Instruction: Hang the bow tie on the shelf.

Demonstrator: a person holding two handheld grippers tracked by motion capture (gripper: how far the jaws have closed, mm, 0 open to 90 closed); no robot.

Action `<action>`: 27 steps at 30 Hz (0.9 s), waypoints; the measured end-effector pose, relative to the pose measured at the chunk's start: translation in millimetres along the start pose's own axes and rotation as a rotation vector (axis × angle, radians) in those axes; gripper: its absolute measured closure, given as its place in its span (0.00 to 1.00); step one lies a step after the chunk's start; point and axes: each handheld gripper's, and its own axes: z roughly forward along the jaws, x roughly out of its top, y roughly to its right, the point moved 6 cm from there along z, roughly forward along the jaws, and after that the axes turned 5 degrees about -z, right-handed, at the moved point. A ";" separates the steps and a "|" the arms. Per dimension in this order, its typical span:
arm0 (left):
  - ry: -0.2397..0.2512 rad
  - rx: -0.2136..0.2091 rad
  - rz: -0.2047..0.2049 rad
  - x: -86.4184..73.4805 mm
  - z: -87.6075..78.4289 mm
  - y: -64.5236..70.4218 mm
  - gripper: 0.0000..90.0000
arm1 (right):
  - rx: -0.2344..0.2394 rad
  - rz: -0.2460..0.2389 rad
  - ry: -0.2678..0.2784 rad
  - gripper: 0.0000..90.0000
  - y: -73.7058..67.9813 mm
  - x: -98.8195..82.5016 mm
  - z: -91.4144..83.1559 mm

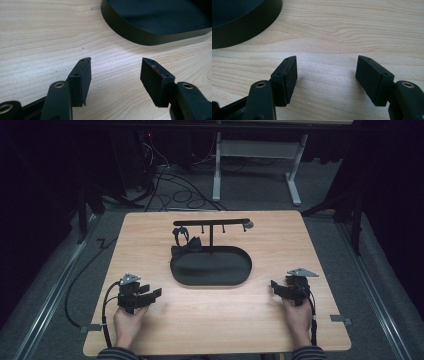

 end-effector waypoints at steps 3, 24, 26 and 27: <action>-0.008 0.007 0.003 -2.5 3.7 -0.1 0.47 | 0.000 -0.002 0.001 0.39 0.1 0.1 0.1; -0.013 0.089 0.058 -7.4 22.5 -1.4 0.47 | -0.003 -0.003 -0.001 0.39 -0.1 0.0 0.1; -0.013 0.093 0.062 -7.4 23.3 -1.5 0.47 | -0.003 -0.003 -0.001 0.39 -0.1 0.0 0.1; -0.009 0.100 0.066 -7.4 24.8 -1.7 0.47 | -0.003 -0.003 -0.001 0.39 -0.1 0.0 0.1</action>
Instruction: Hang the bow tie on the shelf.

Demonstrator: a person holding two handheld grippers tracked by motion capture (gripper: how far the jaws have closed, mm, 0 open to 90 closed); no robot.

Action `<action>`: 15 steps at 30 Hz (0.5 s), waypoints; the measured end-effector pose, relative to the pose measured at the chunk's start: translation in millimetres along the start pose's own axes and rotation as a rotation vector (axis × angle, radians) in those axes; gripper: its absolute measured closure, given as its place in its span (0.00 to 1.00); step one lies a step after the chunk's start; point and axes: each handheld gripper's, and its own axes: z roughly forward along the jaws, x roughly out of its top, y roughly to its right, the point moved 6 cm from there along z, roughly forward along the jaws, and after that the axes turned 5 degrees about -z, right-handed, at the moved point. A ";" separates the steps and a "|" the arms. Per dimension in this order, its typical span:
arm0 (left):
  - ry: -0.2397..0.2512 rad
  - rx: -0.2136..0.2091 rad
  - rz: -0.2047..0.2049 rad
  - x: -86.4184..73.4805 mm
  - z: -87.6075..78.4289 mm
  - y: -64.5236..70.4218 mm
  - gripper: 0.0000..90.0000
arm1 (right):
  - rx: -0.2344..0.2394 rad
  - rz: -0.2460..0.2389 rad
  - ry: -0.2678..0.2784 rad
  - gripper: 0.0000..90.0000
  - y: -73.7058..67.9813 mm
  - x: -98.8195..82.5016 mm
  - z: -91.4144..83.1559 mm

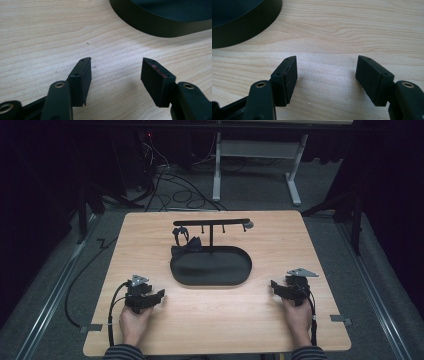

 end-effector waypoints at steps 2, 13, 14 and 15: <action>0.008 0.006 -0.001 0.5 1.1 0.0 0.47 | 0.000 0.001 0.000 0.39 -0.1 0.0 0.0; 0.036 0.043 0.029 1.6 5.7 0.9 0.45 | 0.001 0.002 0.000 0.39 0.0 0.0 0.0; 0.035 0.048 0.035 1.6 6.0 1.2 0.45 | 0.001 0.002 0.000 0.39 0.0 0.0 0.0; 0.038 0.051 0.040 1.6 6.5 1.7 0.45 | 0.001 0.002 0.000 0.39 0.0 0.0 0.0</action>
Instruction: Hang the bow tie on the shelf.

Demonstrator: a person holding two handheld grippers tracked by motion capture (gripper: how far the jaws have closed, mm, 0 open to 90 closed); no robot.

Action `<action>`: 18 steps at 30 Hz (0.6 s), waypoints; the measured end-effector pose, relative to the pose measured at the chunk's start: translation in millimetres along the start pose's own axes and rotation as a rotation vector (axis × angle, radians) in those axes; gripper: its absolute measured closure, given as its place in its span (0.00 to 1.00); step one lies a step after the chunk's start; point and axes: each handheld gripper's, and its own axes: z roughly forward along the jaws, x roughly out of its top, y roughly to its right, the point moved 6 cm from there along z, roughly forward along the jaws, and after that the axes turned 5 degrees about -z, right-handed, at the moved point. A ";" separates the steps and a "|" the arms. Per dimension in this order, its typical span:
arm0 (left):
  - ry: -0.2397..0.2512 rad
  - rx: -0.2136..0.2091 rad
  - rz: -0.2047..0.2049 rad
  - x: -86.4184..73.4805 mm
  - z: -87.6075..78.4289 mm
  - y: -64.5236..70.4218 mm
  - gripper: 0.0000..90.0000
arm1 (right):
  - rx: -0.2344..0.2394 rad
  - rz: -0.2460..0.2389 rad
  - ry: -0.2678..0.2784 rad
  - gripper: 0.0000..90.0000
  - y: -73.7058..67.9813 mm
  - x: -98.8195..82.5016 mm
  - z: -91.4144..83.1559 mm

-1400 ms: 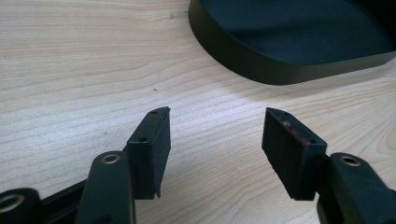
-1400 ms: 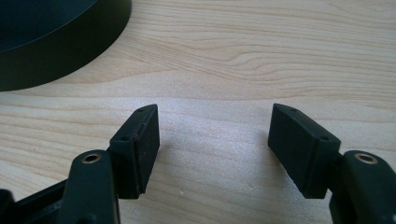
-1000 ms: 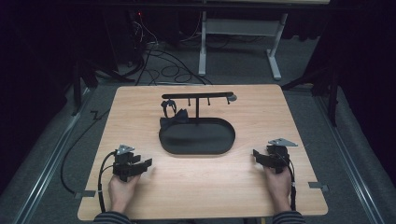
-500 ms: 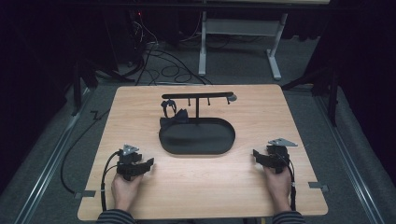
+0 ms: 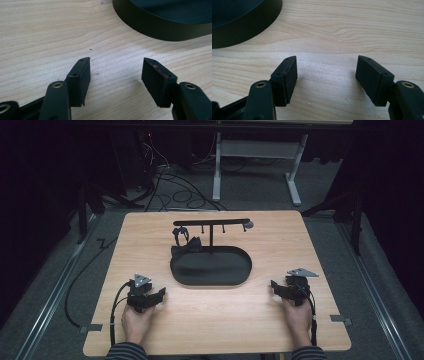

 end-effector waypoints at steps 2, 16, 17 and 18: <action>0.002 0.008 0.010 -0.1 0.6 0.7 0.44 | -0.001 -0.001 0.000 0.39 0.0 0.0 0.0; 0.027 0.029 0.046 -3.4 2.1 4.8 0.41 | -0.002 -0.006 0.000 0.39 0.0 0.0 0.1; 0.028 0.031 0.047 -3.6 2.0 4.9 0.40 | -0.003 -0.010 0.000 0.39 0.2 0.0 0.2; 0.028 0.032 0.048 -3.8 1.9 5.0 0.40 | -0.003 -0.009 -0.001 0.39 0.0 0.0 0.1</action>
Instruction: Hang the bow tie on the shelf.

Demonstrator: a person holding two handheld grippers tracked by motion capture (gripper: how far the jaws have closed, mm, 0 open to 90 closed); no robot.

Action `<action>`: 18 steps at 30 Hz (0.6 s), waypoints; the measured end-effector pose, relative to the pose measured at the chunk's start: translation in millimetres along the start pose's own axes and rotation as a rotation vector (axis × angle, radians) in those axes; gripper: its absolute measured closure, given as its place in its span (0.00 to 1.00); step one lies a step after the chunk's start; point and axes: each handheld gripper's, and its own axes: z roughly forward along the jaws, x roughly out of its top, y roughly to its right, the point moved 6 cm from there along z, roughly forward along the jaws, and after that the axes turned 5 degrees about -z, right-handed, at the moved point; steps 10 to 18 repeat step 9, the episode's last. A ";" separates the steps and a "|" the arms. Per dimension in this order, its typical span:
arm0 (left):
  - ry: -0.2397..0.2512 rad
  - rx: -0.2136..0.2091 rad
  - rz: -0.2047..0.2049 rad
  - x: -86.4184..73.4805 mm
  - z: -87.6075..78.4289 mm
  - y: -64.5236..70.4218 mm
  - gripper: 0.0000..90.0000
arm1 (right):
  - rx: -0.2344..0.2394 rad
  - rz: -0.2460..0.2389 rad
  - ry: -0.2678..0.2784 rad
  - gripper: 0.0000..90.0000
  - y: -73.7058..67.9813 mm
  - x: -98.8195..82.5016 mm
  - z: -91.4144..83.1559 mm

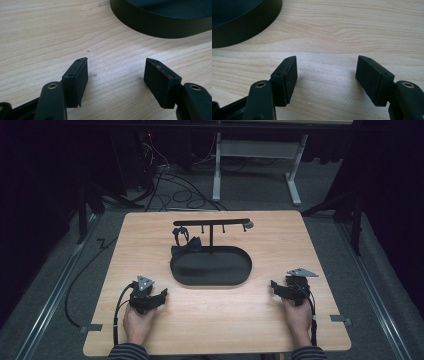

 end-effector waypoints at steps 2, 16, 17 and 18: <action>-0.001 0.000 0.000 -0.3 -0.2 0.2 0.40 | 0.000 -0.001 0.001 0.39 0.1 0.0 0.1; -0.003 -0.003 -0.002 -0.8 -0.5 0.8 0.37 | 0.002 -0.002 0.001 0.39 0.1 0.0 0.1; -0.003 -0.003 -0.002 -0.8 -0.5 0.8 0.37 | 0.002 -0.002 0.001 0.39 0.1 0.0 0.1; -0.003 -0.003 -0.002 -0.8 -0.5 0.8 0.37 | 0.002 -0.002 0.001 0.39 0.1 0.0 0.1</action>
